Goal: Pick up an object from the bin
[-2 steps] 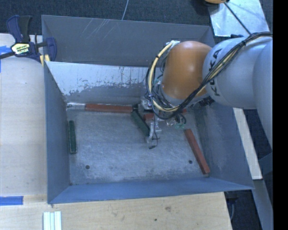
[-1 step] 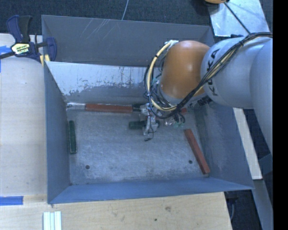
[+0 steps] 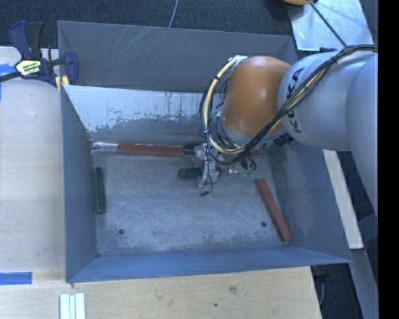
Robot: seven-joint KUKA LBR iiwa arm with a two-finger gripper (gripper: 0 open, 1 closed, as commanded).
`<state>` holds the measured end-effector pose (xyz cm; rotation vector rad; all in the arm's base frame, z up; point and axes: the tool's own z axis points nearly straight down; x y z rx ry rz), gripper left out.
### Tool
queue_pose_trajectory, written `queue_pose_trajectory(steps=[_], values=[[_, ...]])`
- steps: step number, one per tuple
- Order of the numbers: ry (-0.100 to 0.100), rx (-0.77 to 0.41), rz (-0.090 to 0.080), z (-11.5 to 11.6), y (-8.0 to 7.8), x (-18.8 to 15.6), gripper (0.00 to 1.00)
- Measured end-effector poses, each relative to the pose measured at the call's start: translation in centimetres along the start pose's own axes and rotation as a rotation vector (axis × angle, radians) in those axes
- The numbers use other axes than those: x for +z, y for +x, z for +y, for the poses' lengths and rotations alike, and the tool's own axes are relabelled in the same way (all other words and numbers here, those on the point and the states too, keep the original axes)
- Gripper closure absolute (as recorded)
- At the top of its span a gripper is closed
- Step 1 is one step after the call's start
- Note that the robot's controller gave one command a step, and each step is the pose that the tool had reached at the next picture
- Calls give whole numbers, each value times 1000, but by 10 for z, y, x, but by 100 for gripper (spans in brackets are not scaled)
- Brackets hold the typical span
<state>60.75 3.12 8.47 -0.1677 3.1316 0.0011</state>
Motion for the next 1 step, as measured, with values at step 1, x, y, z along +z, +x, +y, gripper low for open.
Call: queue_pose_trajectory(steps=[1], values=[[0, -14, 1, 13, -17, -128, 100]])
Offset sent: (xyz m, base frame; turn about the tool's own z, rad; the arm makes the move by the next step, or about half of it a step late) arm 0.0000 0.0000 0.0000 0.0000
